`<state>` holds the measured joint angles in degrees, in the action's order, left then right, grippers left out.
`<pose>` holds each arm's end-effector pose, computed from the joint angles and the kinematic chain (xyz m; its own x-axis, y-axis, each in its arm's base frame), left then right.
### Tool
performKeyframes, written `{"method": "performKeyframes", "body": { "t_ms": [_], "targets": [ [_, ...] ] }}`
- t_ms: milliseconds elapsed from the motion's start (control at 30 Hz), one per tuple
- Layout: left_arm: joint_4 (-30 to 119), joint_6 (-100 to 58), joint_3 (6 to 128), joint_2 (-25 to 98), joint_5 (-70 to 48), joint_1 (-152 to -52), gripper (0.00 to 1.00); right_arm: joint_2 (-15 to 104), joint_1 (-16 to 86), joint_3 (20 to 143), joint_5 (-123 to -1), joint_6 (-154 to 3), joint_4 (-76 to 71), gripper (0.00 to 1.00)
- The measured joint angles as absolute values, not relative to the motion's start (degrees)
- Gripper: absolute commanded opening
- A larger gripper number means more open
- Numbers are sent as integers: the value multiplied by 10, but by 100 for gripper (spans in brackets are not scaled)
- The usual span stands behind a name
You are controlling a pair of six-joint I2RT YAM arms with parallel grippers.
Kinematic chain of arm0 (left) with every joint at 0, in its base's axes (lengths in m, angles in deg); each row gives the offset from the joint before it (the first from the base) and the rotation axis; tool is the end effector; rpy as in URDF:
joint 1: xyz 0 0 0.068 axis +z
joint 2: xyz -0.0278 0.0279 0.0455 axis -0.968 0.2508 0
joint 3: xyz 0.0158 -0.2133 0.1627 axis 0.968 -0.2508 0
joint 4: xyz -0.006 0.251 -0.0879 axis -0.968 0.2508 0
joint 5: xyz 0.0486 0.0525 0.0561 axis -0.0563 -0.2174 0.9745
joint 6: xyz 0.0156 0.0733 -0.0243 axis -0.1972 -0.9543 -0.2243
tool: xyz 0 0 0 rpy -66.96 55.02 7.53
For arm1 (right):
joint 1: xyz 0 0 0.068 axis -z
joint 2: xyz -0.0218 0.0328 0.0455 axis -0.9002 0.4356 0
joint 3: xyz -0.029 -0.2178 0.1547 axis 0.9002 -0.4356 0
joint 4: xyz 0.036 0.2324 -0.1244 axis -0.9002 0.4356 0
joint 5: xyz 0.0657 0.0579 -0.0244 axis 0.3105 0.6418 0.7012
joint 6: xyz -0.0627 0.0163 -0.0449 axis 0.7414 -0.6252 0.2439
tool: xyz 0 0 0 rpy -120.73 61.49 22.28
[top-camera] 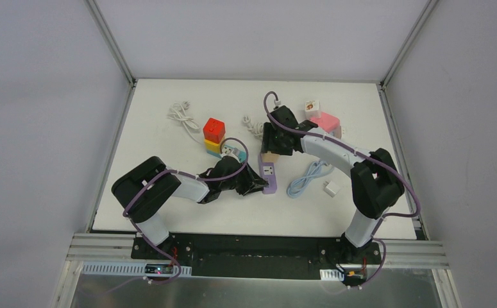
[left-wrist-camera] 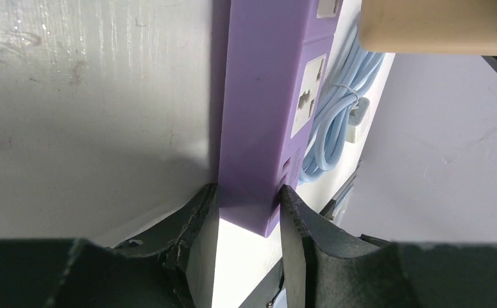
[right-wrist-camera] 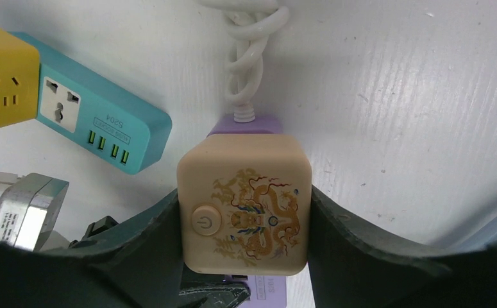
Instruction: Pull the plug off the socket
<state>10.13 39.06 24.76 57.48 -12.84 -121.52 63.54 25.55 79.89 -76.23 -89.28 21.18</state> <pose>0.2177 -0.2428 0.0973 -0.8820 -0.4281 -0.1971 -0.0649 0.5244 -0.8490 0.3221 0.2481 0.2045 -0.7617 -0.1619 -0.6274 -0.3193 0.9363 0.1460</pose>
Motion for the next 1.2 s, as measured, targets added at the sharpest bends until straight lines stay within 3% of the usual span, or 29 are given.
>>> {"method": "performKeyframes", "body": {
  "t_ms": [500, 900, 1200],
  "targets": [
    [99, 392, 259, 580, -144, -1215, 19, 548, 245, 757, -795, -870, 209, 0],
    [156, 388, 281, 575, -143, -1215, 24, 556, 191, 746, -874, -884, 195, 0],
    [234, 356, 291, 537, -126, -1215, 37, 593, 174, 751, -908, -921, 211, 0]
  ]
}}
